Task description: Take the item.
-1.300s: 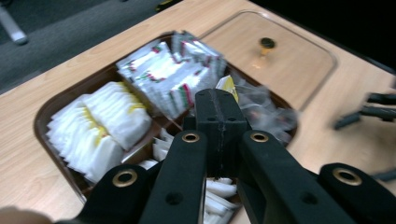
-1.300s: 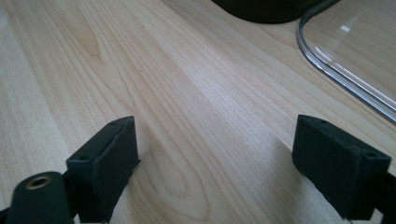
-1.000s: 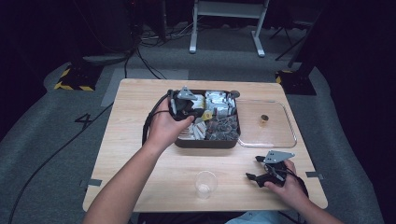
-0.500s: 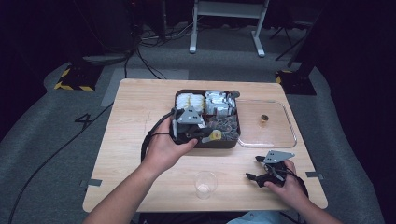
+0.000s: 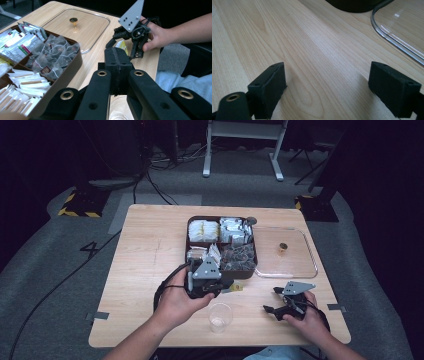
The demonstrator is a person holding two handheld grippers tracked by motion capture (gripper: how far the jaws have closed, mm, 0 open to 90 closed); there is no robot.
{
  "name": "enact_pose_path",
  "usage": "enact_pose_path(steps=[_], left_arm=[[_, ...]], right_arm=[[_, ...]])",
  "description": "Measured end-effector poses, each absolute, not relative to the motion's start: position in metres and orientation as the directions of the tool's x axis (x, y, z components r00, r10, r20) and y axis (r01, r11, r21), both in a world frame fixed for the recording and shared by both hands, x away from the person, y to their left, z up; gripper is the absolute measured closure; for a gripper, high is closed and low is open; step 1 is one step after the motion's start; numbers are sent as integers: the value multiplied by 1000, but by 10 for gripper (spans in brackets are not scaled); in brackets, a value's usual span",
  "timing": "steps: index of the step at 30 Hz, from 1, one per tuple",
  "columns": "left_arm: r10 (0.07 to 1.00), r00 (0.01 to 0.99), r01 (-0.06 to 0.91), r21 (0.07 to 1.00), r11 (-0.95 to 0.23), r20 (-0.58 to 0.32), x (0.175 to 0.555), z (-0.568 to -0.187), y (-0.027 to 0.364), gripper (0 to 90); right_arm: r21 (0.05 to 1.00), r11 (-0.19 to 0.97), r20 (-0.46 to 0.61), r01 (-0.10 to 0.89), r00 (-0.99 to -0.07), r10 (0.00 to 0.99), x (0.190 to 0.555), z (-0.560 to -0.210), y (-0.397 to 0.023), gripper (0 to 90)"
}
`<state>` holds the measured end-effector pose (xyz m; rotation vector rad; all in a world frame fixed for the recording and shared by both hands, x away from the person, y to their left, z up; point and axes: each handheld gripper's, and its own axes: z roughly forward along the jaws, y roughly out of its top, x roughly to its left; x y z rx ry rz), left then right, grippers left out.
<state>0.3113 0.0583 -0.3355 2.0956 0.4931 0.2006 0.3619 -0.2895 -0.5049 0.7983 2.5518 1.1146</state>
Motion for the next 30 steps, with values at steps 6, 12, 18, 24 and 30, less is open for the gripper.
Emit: enact_pose_path(steps=[6,12,18,24,30], left_arm=[[411,910,266,841,-470,-58,300,-351,57,900],[406,912,264,840,-473,-58,295,-364,59,900],[393,917,267,835,-480,-67,290,-377,58,900],[384,919,281,833,-476,-91,287,-390,57,900],[384,917,297,831,-470,-111,286,-398,58,900]], right_arm=[[735,558,-4,385,-820,572,362,-505,-289,145],[735,558,-4,386,-820,572,362,-505,-289,145],[735,558,-4,386,-820,572,362,-505,-289,145],[735,558,-5,386,-819,573,362,-505,-289,145],[735,557,-4,387,-819,574,362,-505,-289,145]])
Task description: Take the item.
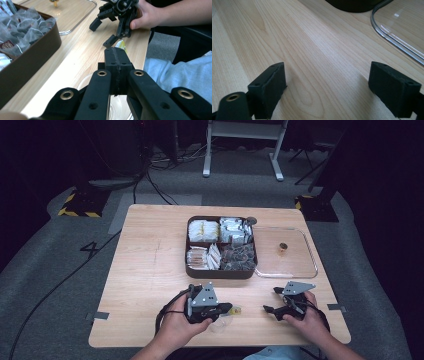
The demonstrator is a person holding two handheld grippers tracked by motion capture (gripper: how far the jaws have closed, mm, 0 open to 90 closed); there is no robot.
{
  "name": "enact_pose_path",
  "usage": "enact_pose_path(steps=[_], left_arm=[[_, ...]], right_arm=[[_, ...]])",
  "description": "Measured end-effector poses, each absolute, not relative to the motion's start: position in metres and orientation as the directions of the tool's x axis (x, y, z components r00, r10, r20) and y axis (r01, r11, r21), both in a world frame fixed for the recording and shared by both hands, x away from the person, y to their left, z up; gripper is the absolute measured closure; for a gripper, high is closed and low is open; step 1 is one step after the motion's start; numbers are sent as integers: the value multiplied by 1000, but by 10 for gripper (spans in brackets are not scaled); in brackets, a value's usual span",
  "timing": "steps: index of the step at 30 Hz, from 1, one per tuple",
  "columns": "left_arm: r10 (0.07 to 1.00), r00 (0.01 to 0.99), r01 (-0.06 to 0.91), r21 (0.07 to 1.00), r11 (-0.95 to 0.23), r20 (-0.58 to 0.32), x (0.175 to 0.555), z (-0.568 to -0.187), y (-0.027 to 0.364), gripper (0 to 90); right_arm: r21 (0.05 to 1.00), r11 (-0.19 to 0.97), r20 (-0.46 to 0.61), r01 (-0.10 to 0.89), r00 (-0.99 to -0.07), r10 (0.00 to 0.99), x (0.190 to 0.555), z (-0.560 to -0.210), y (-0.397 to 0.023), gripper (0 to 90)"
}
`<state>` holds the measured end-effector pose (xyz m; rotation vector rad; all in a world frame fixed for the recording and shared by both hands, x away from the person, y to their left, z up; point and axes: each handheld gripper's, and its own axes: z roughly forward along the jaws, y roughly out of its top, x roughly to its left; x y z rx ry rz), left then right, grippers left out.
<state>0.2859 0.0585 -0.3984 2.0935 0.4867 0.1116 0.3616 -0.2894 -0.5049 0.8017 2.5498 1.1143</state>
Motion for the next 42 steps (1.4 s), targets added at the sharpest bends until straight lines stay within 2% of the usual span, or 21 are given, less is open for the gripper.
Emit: enact_pose_path(steps=[13,14,15,16,17,27,42], left_arm=[[385,916,303,826,-475,-114,285,-404,60,900],[380,917,303,828,-473,-119,285,-404,60,876],[373,919,302,831,-467,-124,285,-404,61,763],[369,920,307,833,-460,-135,285,-404,61,763],[369,919,310,836,-454,-140,285,-404,62,698],[392,915,285,845,-452,-99,286,-403,63,482],[483,875,297,825,-481,-34,294,-392,85,389]], right_arm=[[735,557,-5,387,-819,574,362,-505,-289,145],[736,556,-3,387,-819,574,362,-505,-289,144],[735,557,-4,387,-818,575,362,-505,-289,145],[735,557,-4,387,-818,575,362,-505,-289,145],[735,557,-4,387,-818,575,362,-505,-289,144],[735,557,-5,388,-818,576,362,-505,-289,144],[734,557,-1,389,-818,575,361,-505,-290,143]])
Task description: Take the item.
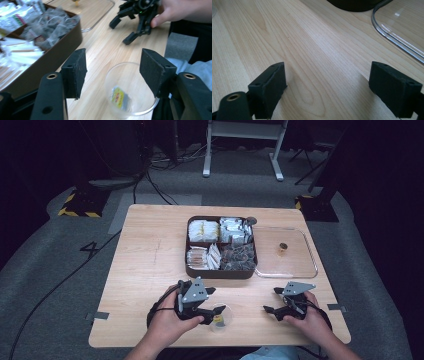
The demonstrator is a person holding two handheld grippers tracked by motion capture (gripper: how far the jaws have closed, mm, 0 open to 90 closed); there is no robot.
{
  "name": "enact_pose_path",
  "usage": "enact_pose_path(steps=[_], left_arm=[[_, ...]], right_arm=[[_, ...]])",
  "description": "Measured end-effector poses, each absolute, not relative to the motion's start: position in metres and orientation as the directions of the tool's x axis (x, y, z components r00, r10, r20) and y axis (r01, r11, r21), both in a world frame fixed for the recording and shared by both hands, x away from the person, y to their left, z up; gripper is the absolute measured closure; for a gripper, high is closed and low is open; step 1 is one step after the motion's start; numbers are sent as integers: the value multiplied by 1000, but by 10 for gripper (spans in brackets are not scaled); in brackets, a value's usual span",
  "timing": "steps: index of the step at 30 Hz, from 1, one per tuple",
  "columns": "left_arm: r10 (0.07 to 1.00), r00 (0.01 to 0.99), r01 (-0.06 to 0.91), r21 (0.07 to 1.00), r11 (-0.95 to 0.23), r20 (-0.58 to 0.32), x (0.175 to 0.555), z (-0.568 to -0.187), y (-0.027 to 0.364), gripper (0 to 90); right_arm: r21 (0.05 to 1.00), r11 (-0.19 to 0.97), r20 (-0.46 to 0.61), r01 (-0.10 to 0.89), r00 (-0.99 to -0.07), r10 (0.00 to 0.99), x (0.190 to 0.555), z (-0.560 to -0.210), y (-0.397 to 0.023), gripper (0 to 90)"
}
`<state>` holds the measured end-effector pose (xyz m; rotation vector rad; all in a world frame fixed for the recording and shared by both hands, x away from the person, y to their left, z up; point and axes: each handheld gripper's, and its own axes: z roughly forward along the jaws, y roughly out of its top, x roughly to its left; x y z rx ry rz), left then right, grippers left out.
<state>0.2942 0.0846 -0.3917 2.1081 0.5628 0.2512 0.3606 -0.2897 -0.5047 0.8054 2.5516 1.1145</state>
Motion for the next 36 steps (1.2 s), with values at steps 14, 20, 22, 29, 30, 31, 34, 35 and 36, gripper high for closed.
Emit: enact_pose_path(steps=[14,20,22,29,30,31,34,35,36], left_arm=[[608,793,370,816,-444,-29,300,-395,133,348],[656,754,406,803,-436,-25,310,-406,154,329],[670,742,421,794,-438,-23,313,-410,160,325],[711,703,474,762,-442,-24,322,-425,178,300],[713,700,480,755,-446,-24,323,-427,180,296],[718,695,488,748,-450,-22,324,-429,182,294],[729,684,514,732,-447,-35,326,-437,189,286],[732,681,520,726,-450,-34,326,-440,191,283],[735,677,528,720,-451,-35,327,-442,193,280]], right_arm=[[734,555,0,391,-818,576,361,-505,-289,134],[734,557,-2,390,-818,575,361,-505,-289,134],[733,557,-2,390,-818,575,361,-505,-289,134],[734,557,-2,389,-818,575,361,-505,-289,134],[734,557,-2,389,-818,575,361,-505,-289,134],[734,557,-2,389,-819,574,361,-505,-289,134],[734,557,-2,389,-819,574,361,-505,-289,134],[734,557,-2,389,-818,575,361,-505,-289,134],[734,557,-2,389,-819,574,361,-505,-289,134]])
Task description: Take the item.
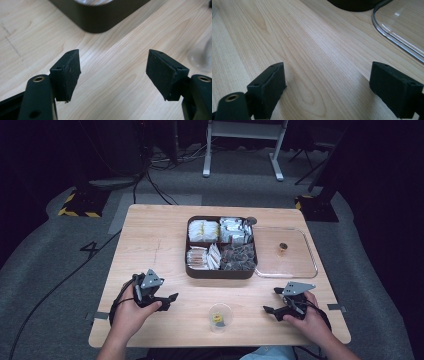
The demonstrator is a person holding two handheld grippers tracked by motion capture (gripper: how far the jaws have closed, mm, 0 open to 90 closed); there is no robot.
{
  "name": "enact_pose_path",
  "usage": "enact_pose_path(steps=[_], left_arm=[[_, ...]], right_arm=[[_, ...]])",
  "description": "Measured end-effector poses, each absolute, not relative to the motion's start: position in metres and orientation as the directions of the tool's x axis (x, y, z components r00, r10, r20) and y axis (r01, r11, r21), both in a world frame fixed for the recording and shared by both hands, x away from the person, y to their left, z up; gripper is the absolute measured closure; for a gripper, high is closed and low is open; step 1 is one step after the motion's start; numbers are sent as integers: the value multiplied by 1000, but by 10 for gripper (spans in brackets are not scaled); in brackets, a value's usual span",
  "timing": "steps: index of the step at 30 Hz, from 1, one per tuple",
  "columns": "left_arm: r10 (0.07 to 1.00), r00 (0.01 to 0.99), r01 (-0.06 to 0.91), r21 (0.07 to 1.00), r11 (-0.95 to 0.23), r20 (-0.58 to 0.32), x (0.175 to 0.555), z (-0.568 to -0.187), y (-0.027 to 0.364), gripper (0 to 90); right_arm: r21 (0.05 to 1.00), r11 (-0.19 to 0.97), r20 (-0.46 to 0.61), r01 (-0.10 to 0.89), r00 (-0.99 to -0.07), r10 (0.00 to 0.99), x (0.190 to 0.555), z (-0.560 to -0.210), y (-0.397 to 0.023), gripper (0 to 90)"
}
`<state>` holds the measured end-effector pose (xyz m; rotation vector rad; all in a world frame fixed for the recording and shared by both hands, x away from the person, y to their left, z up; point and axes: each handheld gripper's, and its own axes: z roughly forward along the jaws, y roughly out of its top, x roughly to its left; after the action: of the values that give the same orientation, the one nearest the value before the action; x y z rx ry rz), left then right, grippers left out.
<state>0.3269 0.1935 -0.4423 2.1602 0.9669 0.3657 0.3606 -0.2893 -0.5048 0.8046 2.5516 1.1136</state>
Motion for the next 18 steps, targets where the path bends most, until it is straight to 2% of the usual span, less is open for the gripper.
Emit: enact_pose_path(steps=[18], left_arm=[[774,632,606,651,-457,-45,324,-482,217,243]], right_arm=[[734,557,-2,389,-819,574,361,-505,-289,134]])
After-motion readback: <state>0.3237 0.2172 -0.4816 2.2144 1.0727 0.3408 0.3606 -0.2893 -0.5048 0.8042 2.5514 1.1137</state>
